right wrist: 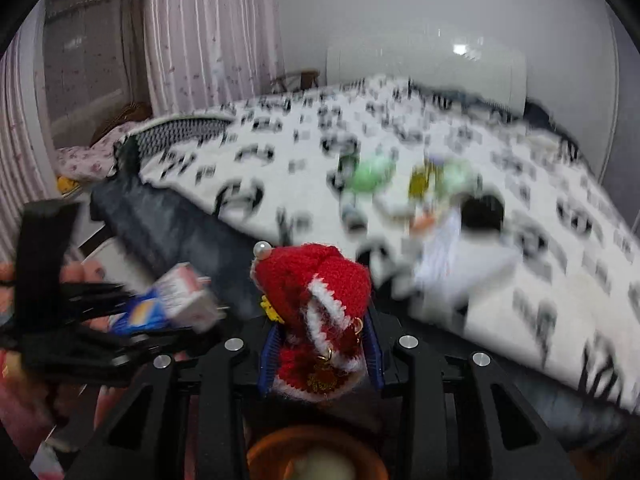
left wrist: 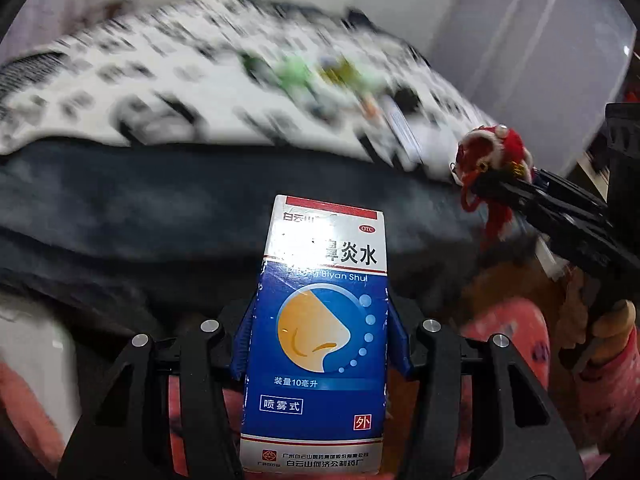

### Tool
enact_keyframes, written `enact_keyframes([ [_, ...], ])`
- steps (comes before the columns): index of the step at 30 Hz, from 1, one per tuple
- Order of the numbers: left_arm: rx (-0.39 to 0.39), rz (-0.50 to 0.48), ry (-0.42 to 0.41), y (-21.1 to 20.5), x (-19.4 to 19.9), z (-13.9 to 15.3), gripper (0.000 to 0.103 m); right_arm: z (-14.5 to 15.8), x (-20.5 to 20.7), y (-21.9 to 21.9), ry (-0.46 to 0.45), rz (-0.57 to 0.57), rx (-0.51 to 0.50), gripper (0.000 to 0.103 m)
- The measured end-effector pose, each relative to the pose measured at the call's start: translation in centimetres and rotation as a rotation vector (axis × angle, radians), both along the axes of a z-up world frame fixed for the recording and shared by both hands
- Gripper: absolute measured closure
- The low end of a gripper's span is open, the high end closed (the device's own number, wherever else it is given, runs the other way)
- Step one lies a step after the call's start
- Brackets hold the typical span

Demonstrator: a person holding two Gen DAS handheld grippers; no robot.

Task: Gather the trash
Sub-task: 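Carry the box with left tool while right tool carries ornament, both dropping into orange bin, then grasp the small eye-drop bottle with the left tool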

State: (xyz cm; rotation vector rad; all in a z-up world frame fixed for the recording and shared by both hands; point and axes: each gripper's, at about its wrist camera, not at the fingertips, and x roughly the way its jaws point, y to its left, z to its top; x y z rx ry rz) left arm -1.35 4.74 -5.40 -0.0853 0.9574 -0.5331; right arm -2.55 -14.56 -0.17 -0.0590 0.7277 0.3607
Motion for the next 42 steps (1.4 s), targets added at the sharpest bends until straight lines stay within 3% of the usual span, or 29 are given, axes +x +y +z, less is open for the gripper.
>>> enact_keyframes([
  [4, 0.036, -0.136, 0.197, -4.4, -0.3, -7.4, 0.052, -6.0, -2.3, -2.1, 0.178, -0.033, 0.020, 0.067],
  [8, 0.096, -0.178, 0.381, -7.3, -0.3, -14.6, 0.052, -13.8, -3.4, -4.1, 0.394, -0.106, 0.026, 0.067],
  [10, 0.148, -0.197, 0.454, -8.5, -0.3, -17.9, 0.051, -17.4, -3.5, -4.8, 0.487, -0.137, 0.012, 0.061],
  [11, 0.173, -0.205, 0.498, -9.0, -0.3, -19.7, 0.051, -18.6, -3.5, -4.9, 0.517, -0.148, -0.002, 0.050],
  [12, 0.183, -0.205, 0.532, -9.3, -0.3, -20.7, 0.051, -19.6, -3.5, -5.0, 0.540, -0.162, -0.011, 0.042],
  [15, 0.198, -0.171, 0.592, -9.5, 0.1, -22.3, 0.045, -21.3, -3.1, -5.8, 0.592, -0.207, 0.009, 0.034],
  [19, 0.184, -0.131, 0.583, -8.6, 0.3, -22.0, 0.031, -21.0, -2.9, -6.7, 0.579, -0.242, 0.060, 0.021],
  [34, 0.174, -0.078, 0.505, -8.2, -0.3, -20.7, 0.031, -20.1, -3.7, -7.8, 0.526, -0.288, 0.082, 0.021],
  [38, 0.166, -0.074, 0.404, -8.0, -0.7, -18.4, 0.031, -19.1, -4.0, -8.1, 0.489, -0.296, 0.088, 0.021],
  [42, 0.168, -0.109, 0.254, -8.0, -1.5, -14.3, 0.031, -17.8, -4.3, -8.3, 0.445, -0.301, 0.096, 0.021],
])
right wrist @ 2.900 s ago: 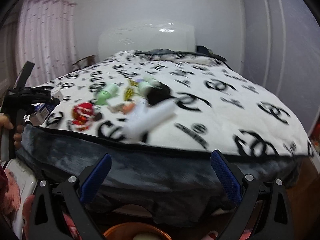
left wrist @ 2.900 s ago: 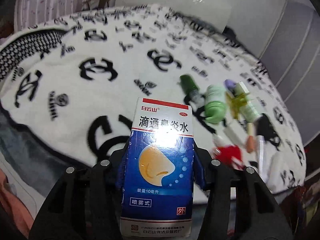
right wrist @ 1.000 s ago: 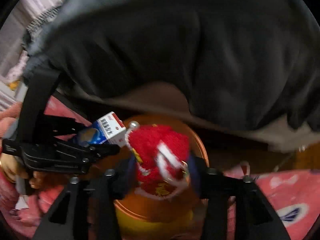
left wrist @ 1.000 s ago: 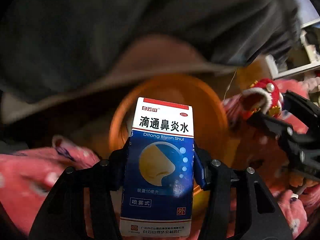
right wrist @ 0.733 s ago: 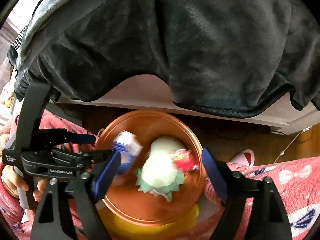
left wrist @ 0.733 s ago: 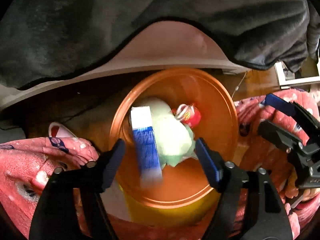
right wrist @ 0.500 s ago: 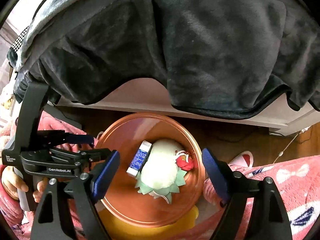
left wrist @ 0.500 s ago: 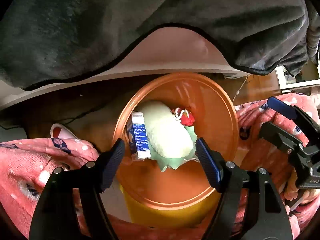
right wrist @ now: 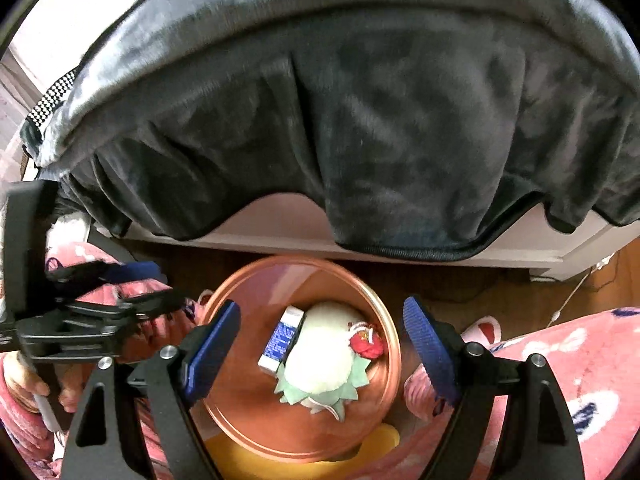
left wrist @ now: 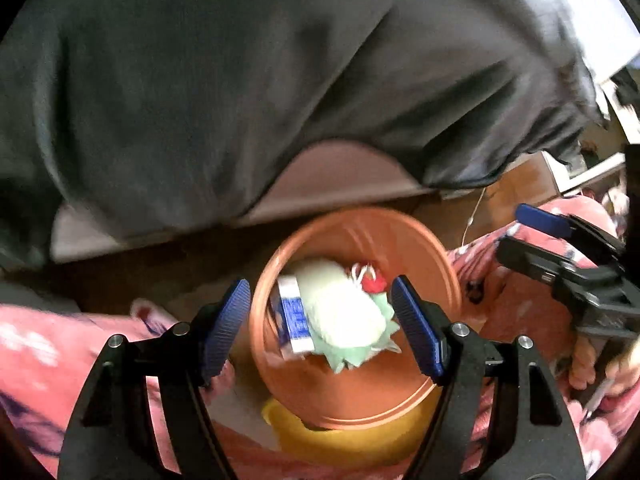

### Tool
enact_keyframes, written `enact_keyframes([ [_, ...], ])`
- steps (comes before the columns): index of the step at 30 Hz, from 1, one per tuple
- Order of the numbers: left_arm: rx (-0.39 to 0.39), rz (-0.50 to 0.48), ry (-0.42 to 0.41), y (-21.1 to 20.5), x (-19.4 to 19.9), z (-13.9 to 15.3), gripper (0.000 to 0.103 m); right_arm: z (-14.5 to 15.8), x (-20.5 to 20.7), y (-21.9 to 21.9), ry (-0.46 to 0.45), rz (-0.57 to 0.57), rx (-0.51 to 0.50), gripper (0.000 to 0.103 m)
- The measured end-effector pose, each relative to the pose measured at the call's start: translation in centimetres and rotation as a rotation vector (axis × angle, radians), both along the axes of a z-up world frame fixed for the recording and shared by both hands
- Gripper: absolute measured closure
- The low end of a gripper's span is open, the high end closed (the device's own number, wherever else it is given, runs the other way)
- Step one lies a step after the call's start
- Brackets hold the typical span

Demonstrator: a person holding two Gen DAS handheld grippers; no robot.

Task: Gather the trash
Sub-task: 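Grasp the small eye-drop bottle with the left tool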

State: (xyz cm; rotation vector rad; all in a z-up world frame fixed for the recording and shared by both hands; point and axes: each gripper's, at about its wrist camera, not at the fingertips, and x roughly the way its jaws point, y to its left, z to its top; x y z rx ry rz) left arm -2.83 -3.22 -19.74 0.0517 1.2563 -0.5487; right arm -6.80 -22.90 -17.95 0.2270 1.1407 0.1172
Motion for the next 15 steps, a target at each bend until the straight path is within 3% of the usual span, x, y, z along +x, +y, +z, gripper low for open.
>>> enact_keyframes([
  [3, -0.011, -0.027, -0.120, 0.2, -0.3, 4.2, 0.031, 0.8, -0.1, -0.1, -0.025, -0.003, -0.004, 0.020],
  [7, -0.062, 0.015, -0.245, 0.8, 1.7, 10.2, 0.031, 1.5, -0.1, 0.0, -0.054, 0.004, -0.007, 0.020],
  [11, -0.107, 0.110, -0.314, 0.7, 6.9, 15.5, 0.031, 1.3, -0.2, 0.3, -0.063, 0.013, -0.007, 0.020],
  [15, -0.097, 0.228, -0.321, -0.2, 14.0, 18.1, 0.031, 1.0, -0.3, 0.1, -0.067, 0.001, 0.001, 0.020],
])
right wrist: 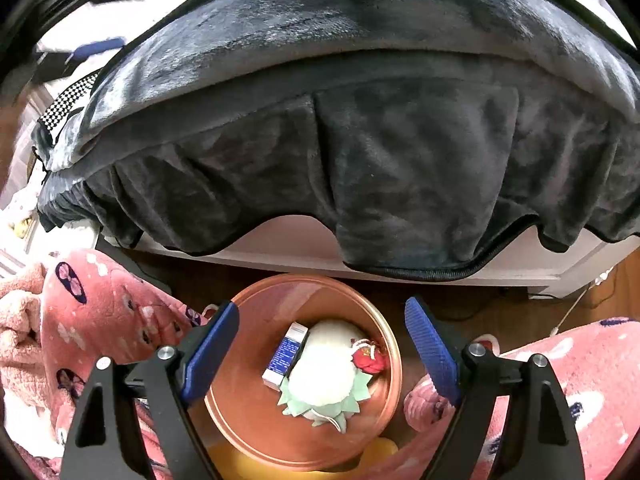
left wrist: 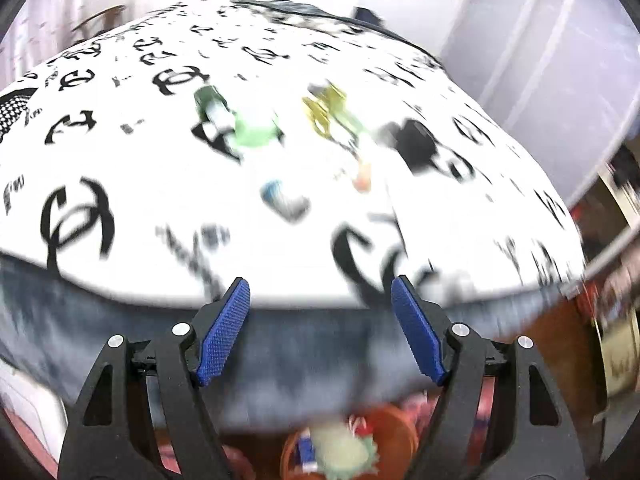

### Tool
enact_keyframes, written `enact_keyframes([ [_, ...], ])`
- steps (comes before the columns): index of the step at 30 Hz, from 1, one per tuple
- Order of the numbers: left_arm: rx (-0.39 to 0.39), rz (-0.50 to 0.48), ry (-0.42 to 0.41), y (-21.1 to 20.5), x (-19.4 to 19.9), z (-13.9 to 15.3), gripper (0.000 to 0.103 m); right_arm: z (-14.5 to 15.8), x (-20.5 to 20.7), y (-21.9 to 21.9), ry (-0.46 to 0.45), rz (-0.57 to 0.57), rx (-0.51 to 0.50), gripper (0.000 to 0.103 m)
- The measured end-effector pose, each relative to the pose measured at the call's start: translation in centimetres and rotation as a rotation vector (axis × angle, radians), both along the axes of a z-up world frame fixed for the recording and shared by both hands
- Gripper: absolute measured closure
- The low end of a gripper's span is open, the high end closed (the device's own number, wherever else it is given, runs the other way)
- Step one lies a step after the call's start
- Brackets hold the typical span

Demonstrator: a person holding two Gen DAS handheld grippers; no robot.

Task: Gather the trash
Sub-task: 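Grasp the small eye-drop bottle with the left tool, then carry eye-drop bottle with left tool while right tool grasps white tube, both releasing into bin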

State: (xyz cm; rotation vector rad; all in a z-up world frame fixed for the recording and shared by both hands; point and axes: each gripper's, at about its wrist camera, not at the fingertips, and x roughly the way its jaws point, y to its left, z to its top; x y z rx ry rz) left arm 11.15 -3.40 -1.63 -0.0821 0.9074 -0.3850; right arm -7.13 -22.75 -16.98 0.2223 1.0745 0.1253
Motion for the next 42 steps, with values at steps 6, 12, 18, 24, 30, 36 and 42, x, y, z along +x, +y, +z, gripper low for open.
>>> enact_keyframes([
  [6, 0.036, 0.101, 0.084, -2.1, 6.6, -0.9, 0.042, -0.6, -0.3, -1.0, 0.007, -0.028, 0.041, 0.019],
  [12, 0.051, 0.155, 0.162, -2.1, 9.1, -2.8, 0.052, -0.8, -0.3, -1.3, 0.006, -0.035, 0.075, 0.019],
  [18, 0.046, 0.171, 0.159, -1.6, 9.1, -2.8, 0.078, -0.6, -0.5, -1.3, -0.005, -0.032, 0.072, 0.019],
  [24, -0.003, 0.133, 0.125, -0.4, 6.9, -1.4, 0.078, 0.8, -0.7, -1.4, -0.035, -0.040, 0.051, 0.019],
  [30, -0.011, 0.047, -0.011, 1.4, -0.4, 1.0, 0.078, 7.6, 0.5, -1.5, -0.194, -0.034, 0.047, 0.019],
  [36, -0.014, 0.008, -0.073, 3.5, -7.4, 0.6, 0.078, 14.8, 5.4, -2.0, -0.356, -0.092, 0.048, 0.019],
  [42, -0.038, 0.000, -0.068, 4.8, -11.6, -1.1, 0.078, 17.6, 11.7, -2.2, -0.404, -0.196, 0.087, 0.015],
])
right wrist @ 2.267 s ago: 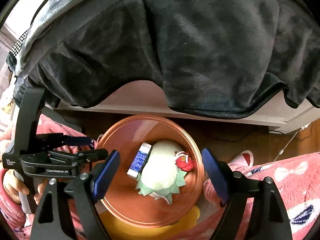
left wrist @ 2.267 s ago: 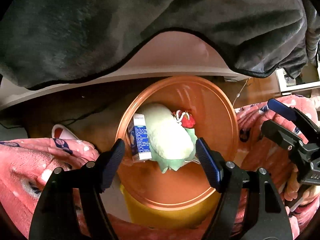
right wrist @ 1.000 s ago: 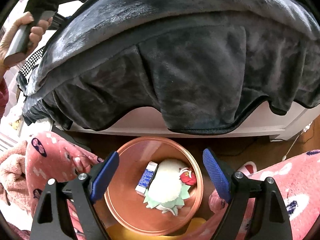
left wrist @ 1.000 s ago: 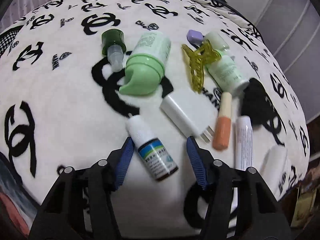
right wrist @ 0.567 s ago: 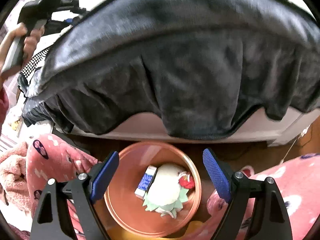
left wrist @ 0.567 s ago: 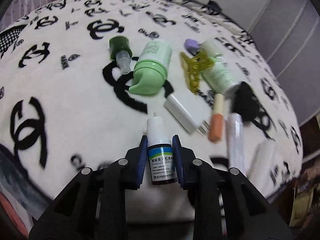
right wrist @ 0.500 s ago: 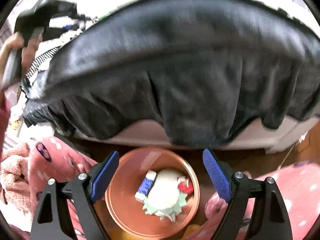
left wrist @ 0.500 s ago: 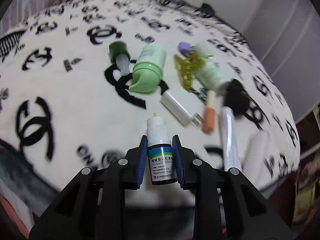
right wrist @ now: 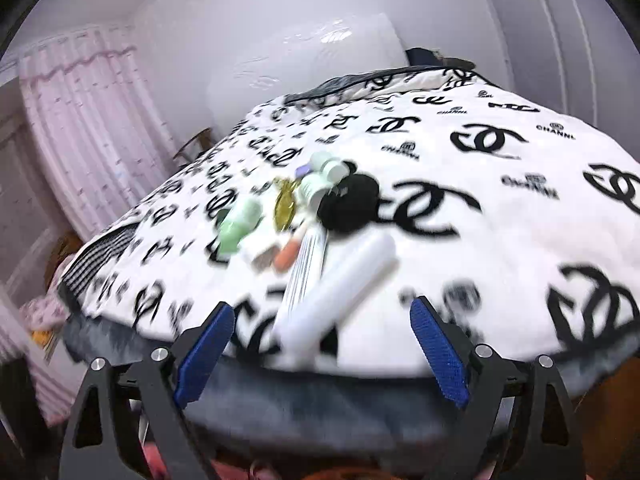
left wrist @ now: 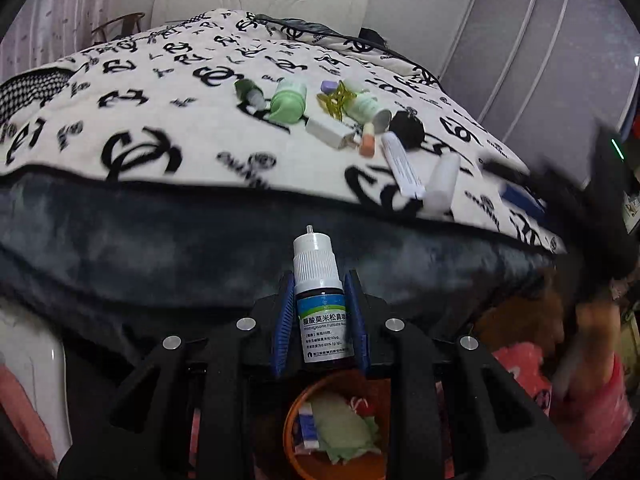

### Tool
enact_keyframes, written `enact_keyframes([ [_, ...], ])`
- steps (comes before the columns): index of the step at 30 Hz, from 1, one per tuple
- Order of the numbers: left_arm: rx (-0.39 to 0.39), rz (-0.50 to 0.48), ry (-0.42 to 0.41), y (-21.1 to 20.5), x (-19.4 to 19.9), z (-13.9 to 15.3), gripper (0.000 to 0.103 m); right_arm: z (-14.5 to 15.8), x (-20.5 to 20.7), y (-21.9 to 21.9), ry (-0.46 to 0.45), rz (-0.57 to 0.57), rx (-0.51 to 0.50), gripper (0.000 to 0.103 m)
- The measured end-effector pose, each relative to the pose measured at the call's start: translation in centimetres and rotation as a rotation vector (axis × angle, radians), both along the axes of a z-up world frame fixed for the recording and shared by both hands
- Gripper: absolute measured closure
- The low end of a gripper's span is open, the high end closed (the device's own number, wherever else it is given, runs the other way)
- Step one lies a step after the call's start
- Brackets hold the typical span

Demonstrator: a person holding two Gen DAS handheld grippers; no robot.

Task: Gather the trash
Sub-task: 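Carry eye-drop bottle with left tool while right tool grasps white tube, both releasing into bin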

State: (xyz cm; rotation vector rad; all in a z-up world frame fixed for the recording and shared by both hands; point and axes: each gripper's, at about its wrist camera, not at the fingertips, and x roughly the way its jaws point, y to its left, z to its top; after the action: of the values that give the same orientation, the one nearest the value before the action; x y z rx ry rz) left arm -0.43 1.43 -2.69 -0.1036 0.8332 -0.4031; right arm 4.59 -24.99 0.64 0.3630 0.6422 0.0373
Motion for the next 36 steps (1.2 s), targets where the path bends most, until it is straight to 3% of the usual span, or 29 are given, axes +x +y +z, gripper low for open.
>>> enact_keyframes([
  [4, -0.009, -0.005, 0.008, 0.7, -1.2, -0.8, 0.078, -0.9, 4.9, 0.2, 0.097, -0.055, -0.029, 0.019],
  [7, -0.011, 0.005, 0.011, 1.1, -1.4, -1.2, 0.078, -2.3, 6.4, 0.7, 0.154, -0.101, -0.073, 0.033],
  [9, -0.018, 0.009, 0.019, 1.3, -1.4, -1.5, 0.078, -3.3, 7.0, 0.3, 0.193, -0.094, -0.049, 0.054],
  [12, -0.016, 0.018, 0.022, 1.6, -1.4, -1.7, 0.078, -4.1, 6.9, 0.0, 0.208, -0.086, -0.016, 0.060],
  [19, -0.012, 0.007, 0.017, 1.5, -1.7, -1.5, 0.078, -0.9, 3.6, -0.3, 0.100, -0.053, -0.025, 0.065],
  [27, 0.009, -0.064, 0.013, -0.3, -2.6, -1.4, 0.078, 2.7, -3.7, 0.4, -0.028, 0.065, -0.080, 0.066],
  [31, 0.024, -0.157, 0.051, -1.8, -3.3, -2.6, 0.078, 1.8, -7.4, 1.8, -0.018, 0.158, -0.128, 0.066],
  [36, 0.052, -0.254, 0.187, -3.9, -3.6, -7.0, 0.078, -3.0, -10.4, 3.2, 0.102, 0.250, -0.139, 0.066],
])
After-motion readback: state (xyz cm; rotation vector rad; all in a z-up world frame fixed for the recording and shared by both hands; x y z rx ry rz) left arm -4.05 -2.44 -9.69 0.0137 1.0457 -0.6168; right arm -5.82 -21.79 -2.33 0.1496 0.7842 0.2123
